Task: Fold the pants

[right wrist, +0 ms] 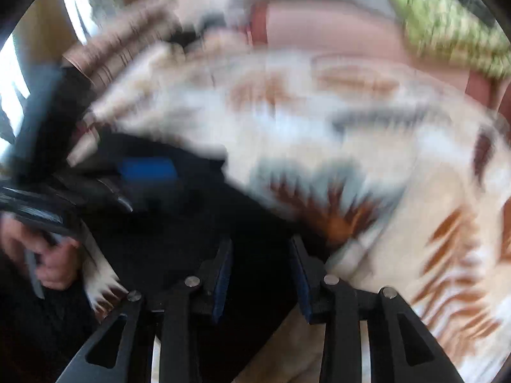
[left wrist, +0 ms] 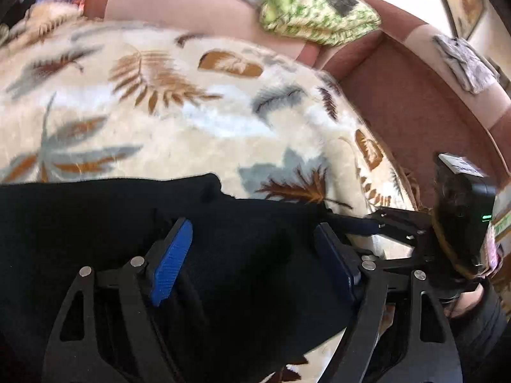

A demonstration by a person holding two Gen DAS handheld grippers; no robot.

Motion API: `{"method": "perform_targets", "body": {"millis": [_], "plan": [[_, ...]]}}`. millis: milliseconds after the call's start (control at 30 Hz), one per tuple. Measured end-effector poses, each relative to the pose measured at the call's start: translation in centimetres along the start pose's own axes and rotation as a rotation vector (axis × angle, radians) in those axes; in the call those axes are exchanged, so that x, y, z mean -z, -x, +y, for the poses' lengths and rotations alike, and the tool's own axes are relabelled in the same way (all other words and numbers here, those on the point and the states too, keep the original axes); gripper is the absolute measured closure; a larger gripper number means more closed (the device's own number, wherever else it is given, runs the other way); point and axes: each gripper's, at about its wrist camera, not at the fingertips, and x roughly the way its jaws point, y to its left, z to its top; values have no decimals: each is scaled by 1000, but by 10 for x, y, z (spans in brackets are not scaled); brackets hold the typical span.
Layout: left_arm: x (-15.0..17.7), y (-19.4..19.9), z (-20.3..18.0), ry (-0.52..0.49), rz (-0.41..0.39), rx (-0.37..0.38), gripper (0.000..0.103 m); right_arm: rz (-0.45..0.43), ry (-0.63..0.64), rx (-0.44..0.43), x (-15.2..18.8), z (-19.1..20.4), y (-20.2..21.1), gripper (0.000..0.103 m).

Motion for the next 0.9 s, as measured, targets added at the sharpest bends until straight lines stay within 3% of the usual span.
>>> {"method": "perform_targets", "body": {"millis": [100,200,367,467,600,767,900], "plan": [[3,0,-7,-47,1,-22,24,-16,15,8,-2,6,5,65],[2,2,-1,-8,-20,12,24,-26,13,19,-3,6,11,66],[5,28,8,75,-95,88,24,-160,-39,41,1,11,43,66],[9,50,4,54,-175,46,24,-168,-60,4,9,23,49,66],[21,67,3,55,-231,-39,24,-8,4,89,23,45,16,65],[44,71,-1,40,-206,-133,23,-98,-56,72,24,46,28,63],[64,74,-6,25,-174,-192,23,-253,-99,74,32,59,59,63]]}}
